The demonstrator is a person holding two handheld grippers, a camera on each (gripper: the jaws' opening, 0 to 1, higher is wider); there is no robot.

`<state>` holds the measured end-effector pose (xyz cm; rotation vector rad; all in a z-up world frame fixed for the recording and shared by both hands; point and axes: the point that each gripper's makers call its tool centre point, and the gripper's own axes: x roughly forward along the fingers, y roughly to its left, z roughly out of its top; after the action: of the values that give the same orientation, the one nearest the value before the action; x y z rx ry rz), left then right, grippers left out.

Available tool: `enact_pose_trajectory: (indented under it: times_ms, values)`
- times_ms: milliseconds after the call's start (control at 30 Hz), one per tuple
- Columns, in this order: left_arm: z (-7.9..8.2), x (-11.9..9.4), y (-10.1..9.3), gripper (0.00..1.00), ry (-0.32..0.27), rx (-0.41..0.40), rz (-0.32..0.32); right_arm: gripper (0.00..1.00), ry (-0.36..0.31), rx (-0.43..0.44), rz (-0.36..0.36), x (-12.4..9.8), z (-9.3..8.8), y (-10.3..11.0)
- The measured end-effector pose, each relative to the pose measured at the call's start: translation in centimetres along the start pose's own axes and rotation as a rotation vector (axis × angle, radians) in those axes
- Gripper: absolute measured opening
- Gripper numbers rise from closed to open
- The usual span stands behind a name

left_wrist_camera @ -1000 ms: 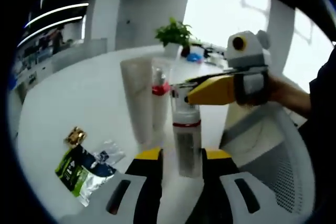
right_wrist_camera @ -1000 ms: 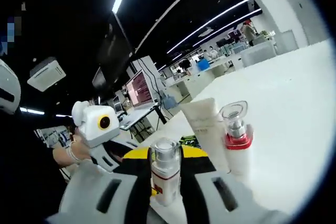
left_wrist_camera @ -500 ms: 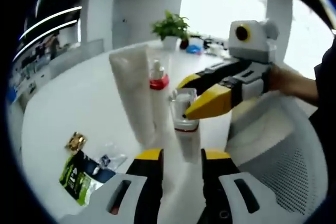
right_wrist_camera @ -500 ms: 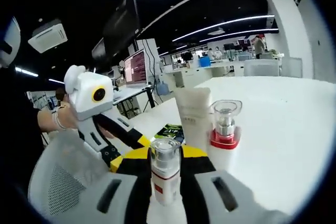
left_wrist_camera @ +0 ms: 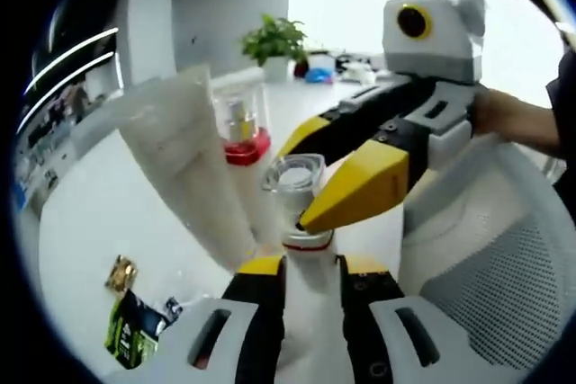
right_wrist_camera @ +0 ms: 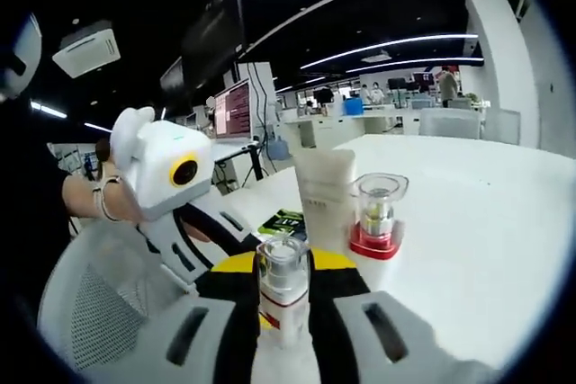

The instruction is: Arrange the skincare products in the storage area until every visible bottle or jar stands upright without overlapping.

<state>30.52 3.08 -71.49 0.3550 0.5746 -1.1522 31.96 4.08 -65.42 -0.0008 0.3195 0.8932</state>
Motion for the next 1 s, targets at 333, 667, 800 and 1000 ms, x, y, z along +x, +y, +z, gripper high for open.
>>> enact_pose_trajectory:
  times_ms: [333,667,800,1000]
  values:
    - [-0.4,1.4,0.1,0.16,0.002,0.018,-0.001,0.19,0.072,-0.077,-0.029,-0.2,-1.3,-0.3]
    - [-0.6,2.0,0.3,0.16,0.006,0.042,-0.008,0.2,0.093,-0.099,-0.042,-0.3,-1.9,-0.6]
    - [-0.5,2.1,0.3,0.16,-0.003,0.058,-0.013,0.21,0.099,-0.099,-0.046,-0.4,-2.0,-0.6]
    - [-0.4,2.2,0.1,0.16,-0.011,0.074,-0.015,0.27,0.159,-0.145,-0.041,-0.7,-3.0,-0.4]
